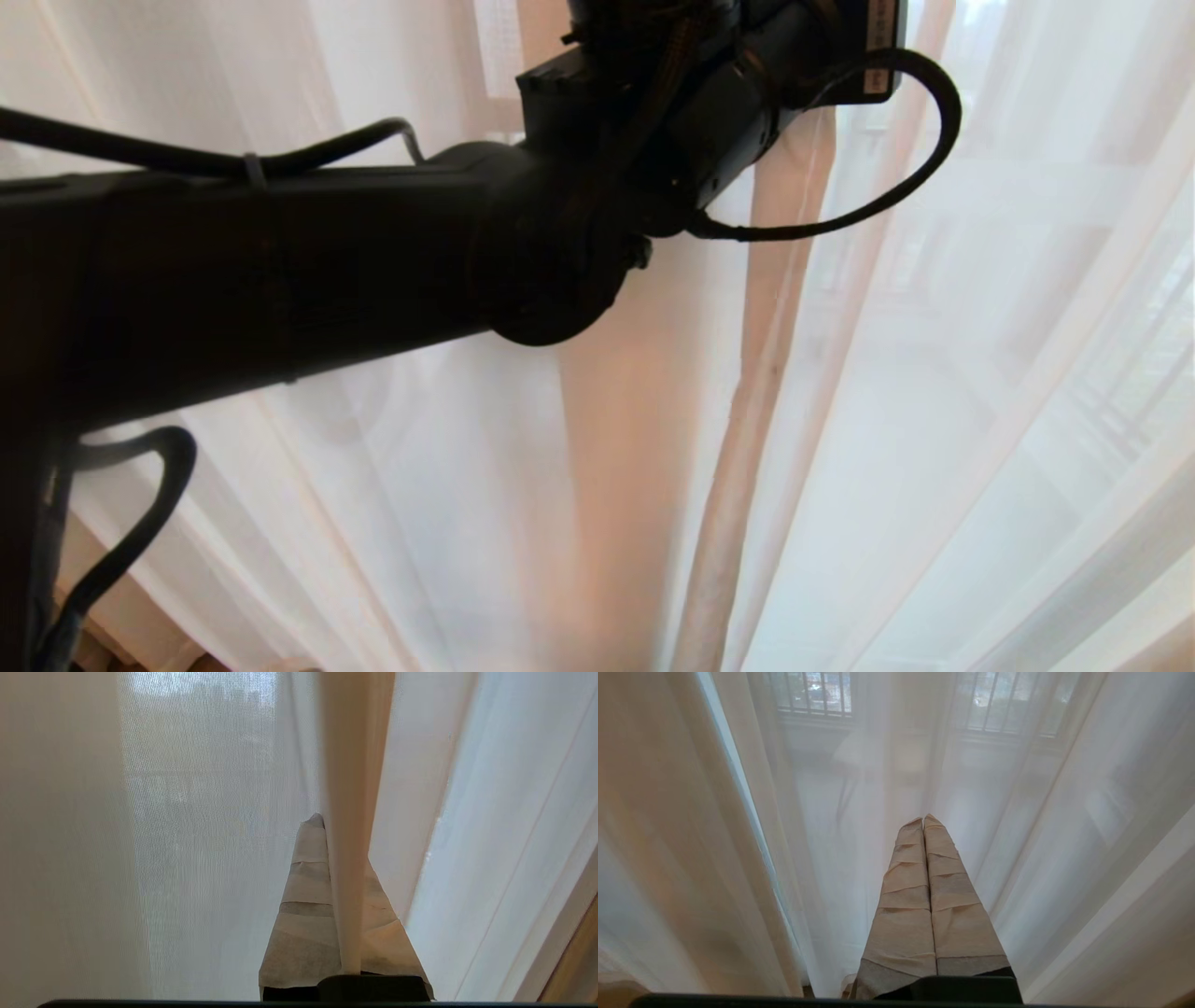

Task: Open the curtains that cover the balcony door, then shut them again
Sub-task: Close the inner curtains on both sides

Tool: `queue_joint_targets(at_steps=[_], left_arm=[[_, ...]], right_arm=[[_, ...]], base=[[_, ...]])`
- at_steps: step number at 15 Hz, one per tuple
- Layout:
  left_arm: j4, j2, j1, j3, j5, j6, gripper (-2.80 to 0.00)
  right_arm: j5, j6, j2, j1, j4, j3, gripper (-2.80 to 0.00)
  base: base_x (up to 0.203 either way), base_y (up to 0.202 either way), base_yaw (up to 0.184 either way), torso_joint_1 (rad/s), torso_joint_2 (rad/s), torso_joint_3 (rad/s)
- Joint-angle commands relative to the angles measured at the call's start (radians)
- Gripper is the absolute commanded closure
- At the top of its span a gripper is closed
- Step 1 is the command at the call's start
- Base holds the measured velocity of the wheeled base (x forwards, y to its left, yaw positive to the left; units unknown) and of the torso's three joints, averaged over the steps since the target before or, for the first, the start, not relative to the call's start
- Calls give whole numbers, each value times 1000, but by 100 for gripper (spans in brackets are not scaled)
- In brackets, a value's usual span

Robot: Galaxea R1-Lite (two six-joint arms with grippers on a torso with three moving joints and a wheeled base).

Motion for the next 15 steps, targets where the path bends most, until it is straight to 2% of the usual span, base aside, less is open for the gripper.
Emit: queue_joint_targets(at_steps=[1, 4, 7, 10, 15], left_arm=[[1, -12, 19, 1, 20, 0, 0], [1, -46, 65, 2, 59, 4, 0], [1, -89, 144, 3, 67, 7, 0], [2, -132, 222, 5, 119, 9, 0], [1, -270, 345, 182, 132, 9, 0]], right_arm=[[0, -1, 0, 0, 0, 0, 0], [0, -1, 0, 0, 0, 0, 0], [0, -1, 0, 0, 0, 0, 0], [0, -1, 0, 0, 0, 0, 0], [0, -1, 0, 0, 0, 0, 0]], base=[[0, 0, 0, 0, 0, 0], [0, 0, 0, 0, 0, 0], [0, 0, 0, 0, 0, 0], [0, 0, 0, 0, 0, 0], [0, 0, 0, 0, 0, 0]])
